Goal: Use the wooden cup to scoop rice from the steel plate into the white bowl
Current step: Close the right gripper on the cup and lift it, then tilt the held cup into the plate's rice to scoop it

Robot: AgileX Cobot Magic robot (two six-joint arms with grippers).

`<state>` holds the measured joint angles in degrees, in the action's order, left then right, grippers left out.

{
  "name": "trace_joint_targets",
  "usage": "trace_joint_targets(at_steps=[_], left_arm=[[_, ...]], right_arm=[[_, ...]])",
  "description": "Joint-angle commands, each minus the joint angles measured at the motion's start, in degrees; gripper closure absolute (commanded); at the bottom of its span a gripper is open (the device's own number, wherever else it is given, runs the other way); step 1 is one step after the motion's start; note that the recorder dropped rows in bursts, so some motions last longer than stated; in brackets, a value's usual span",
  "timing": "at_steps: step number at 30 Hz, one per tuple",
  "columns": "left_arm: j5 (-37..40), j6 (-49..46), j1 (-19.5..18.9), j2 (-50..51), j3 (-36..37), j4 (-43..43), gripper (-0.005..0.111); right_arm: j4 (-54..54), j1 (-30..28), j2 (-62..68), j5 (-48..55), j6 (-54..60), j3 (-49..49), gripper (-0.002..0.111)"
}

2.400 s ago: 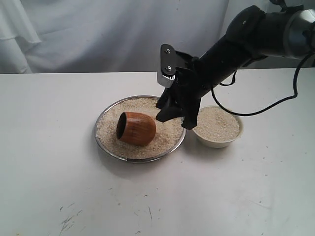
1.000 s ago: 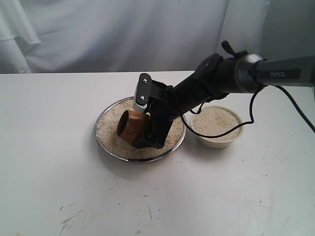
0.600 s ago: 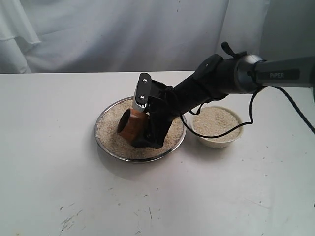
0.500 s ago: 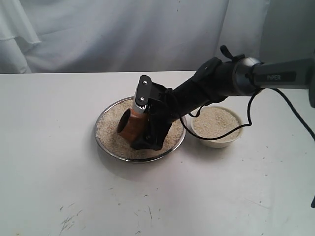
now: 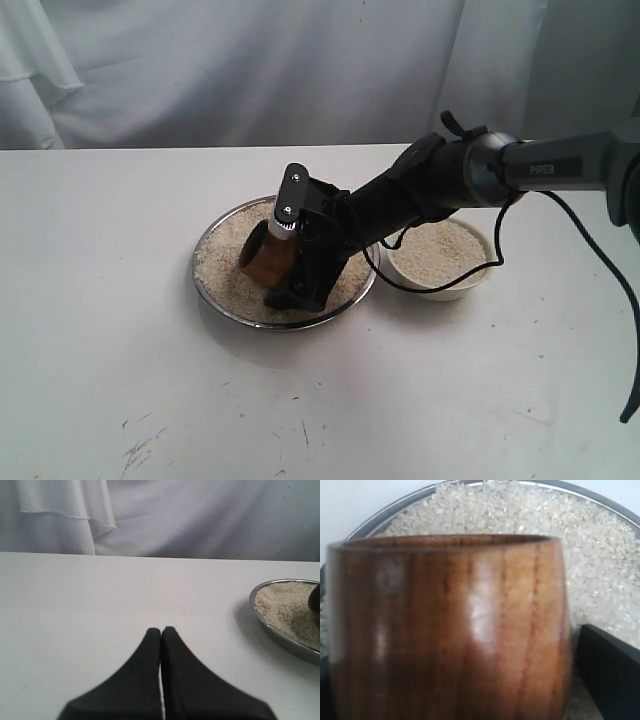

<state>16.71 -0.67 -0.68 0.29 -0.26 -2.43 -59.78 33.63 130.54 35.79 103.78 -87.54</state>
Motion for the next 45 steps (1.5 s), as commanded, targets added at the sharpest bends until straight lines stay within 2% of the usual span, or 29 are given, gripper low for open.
trace_joint_targets(at_steps=[1, 5, 16, 23, 29, 36, 40, 45], left_arm=[[-0.36, 0.18, 0.09, -0.29, 0.26, -0.04, 0.107], [-0.36, 0.18, 0.09, -0.29, 0.26, -0.04, 0.107], [-0.36, 0.18, 0.09, -0.29, 0.26, -0.04, 0.107], [-0.36, 0.18, 0.09, -0.29, 0.26, -0.04, 0.107], [-0.36, 0.18, 0.09, -0.29, 0.26, -0.04, 0.107], [-0.36, 0.18, 0.09, -0.29, 0.26, -0.04, 0.107], [-0.36, 0.18, 0.09, -0.29, 0.26, -0.04, 0.107], [-0.36, 0.18, 0.09, -0.29, 0.26, -0.04, 0.107]], right_arm=[[-1.23, 0.01, 0.03, -1.49, 0.34, -0.34, 0.02], [-1.23, 0.01, 0.03, -2.61, 0.34, -0.34, 0.033], [-0.89, 0.01, -1.17, -4.31, -0.45, -0.34, 0.089], [3.45, 0.01, -3.85, -4.73, -0.68, -0.34, 0.108], [13.06, 0.01, -5.6, -6.12, -7.26, -0.34, 0.108], [19.11, 0.46, -8.31, -8.8, -8.25, -0.34, 0.108], [29.15, 1.46, -9.48, -10.99, -8.25, -0.34, 0.108], [47.23, 3.08, -9.7, -12.67, -12.36, -0.34, 0.108]])
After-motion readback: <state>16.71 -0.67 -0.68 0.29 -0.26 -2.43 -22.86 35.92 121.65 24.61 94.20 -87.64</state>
